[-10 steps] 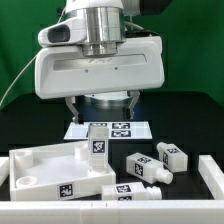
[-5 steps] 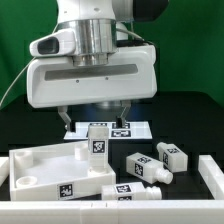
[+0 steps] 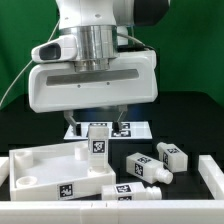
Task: Assemble one leg
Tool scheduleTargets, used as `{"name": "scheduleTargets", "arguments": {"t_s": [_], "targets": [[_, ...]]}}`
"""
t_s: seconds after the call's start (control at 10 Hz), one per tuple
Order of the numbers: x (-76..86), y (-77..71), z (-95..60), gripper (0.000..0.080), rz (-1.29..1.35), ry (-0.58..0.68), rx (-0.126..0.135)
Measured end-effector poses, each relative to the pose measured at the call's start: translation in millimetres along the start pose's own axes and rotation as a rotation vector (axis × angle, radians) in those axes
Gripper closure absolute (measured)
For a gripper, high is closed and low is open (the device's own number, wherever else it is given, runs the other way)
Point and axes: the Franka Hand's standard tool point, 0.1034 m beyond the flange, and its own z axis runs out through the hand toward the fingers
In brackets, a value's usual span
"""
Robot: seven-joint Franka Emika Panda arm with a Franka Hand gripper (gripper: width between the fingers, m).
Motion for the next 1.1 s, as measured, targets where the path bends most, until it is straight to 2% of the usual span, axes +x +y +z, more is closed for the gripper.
{"name": "scheduleTargets", "arguments": {"t_s": [0.1,0.2,0.4,0.7,0.8,1.0,1.1], "targets": [[0.1,0.2,0.0,0.0408,0.000,0.000,0.000],[0.0,0.0,0.0,0.0515,0.010,0.000,0.001],[0.1,0.1,0.0,0.0515,0.010,0.000,0.001],[0.4,-1.9,0.2,0.0515,0.229,0.004,0.021],[0.5,-1.1,0.4,0.0515,0.355,0.010,0.037],[0.5,0.5,0.5,0.0515,0.684,0.017,0.086],[1.1,-2.5,0.7,0.0515,0.847,0.006,0.095]]}}
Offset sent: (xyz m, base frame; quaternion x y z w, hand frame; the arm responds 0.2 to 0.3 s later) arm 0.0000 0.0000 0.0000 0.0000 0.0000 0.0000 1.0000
